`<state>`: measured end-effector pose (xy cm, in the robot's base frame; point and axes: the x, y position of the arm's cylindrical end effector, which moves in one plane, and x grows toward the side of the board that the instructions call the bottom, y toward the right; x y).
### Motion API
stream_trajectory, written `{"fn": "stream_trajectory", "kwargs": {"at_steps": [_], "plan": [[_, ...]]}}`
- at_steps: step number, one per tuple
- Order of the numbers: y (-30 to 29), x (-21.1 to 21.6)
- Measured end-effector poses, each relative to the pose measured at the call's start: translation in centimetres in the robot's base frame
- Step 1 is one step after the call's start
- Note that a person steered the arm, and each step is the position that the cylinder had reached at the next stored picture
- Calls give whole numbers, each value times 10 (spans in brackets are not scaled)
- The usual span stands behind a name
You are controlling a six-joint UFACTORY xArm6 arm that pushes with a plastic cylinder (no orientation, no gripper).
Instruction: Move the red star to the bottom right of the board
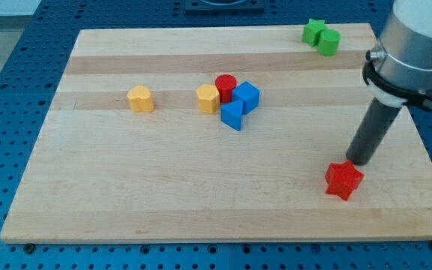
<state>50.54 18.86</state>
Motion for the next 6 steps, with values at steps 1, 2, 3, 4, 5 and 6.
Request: {"fn": "stream_trajectory", "kwargs": {"at_steps": [1,2,3,4,5,6], "plan": [[-32,-8],[-43,40],[-43,46],[-49,37],[-86,39],[-80,67]]}}
